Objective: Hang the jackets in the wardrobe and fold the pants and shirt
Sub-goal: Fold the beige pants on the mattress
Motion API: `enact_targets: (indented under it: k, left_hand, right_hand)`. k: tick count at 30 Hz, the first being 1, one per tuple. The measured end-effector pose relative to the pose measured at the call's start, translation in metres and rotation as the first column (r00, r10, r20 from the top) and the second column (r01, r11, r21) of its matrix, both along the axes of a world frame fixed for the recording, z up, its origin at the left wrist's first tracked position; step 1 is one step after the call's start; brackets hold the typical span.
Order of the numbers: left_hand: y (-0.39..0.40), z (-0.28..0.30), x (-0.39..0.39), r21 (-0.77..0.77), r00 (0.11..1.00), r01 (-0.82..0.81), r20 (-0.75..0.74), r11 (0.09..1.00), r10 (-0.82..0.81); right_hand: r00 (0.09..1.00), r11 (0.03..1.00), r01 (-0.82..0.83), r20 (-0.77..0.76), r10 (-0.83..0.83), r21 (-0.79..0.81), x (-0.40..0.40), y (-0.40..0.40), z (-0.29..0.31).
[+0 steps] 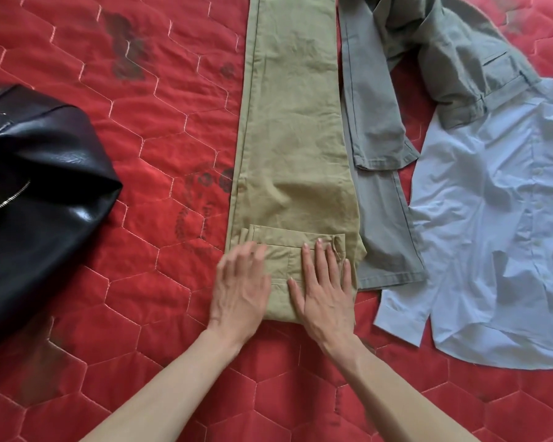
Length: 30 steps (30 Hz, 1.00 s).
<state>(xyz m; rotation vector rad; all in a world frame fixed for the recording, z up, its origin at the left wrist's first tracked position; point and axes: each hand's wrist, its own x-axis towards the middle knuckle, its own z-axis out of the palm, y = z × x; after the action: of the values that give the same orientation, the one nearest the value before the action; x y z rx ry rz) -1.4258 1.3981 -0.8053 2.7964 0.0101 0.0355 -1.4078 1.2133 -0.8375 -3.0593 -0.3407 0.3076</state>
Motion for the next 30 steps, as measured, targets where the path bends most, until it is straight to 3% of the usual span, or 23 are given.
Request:
enact_targets:
  k: [2,5,15,20,24,26,28,30]
  left_hand:
    - [-0.003,-0.01,-0.008,0.031,0.964,0.262,-0.048,0.965,-0.26]
    - [0.004,-0.023,-0.012,0.09,0.895,0.435,-0.154,0.896,-0.419]
    - [0.018,-0.051,-0.009,0.097,0.866,0.486,-0.188,0.869,-0.463]
    - [0.048,-0.038,-0.001,0.076,0.748,0.655,-0.205,0.752,-0.631]
    - [0.082,-0.027,0.014,0.15,0.587,0.808,-0.274,0.569,-0.762]
    - [0.091,-0.022,0.02,0.195,0.535,0.845,-0.323,0.498,-0.781]
    - [0.086,-0.018,0.017,0.258,0.55,0.834,-0.333,0.487,-0.766]
    - [0.077,-0.021,0.004,0.315,0.615,0.784,-0.269,0.535,-0.742]
  right_hand:
    - [0.999,0.999,-0.04,0.019,0.039,0.014,0.003,-0.006,0.0]
    - [0.994,0.993,-0.105,0.024,0.104,0.045,0.008,-0.014,-0.001]
    - [0.991,0.912,-0.137,0.063,0.122,0.386,0.015,-0.032,-0.019]
    - [0.91,0.87,-0.401,0.02,0.413,0.286,0.022,-0.076,-0.011]
    - [0.794,0.788,-0.598,-0.028,0.607,0.145,0.014,-0.109,-0.008]
    - [0.777,0.773,-0.623,-0.02,0.629,0.121,0.014,-0.114,-0.005]
    - [0.786,0.779,-0.613,-0.002,0.619,0.132,0.014,-0.113,-0.001]
    - [0.803,0.793,-0.591,0.014,0.596,0.15,0.011,-0.105,0.001]
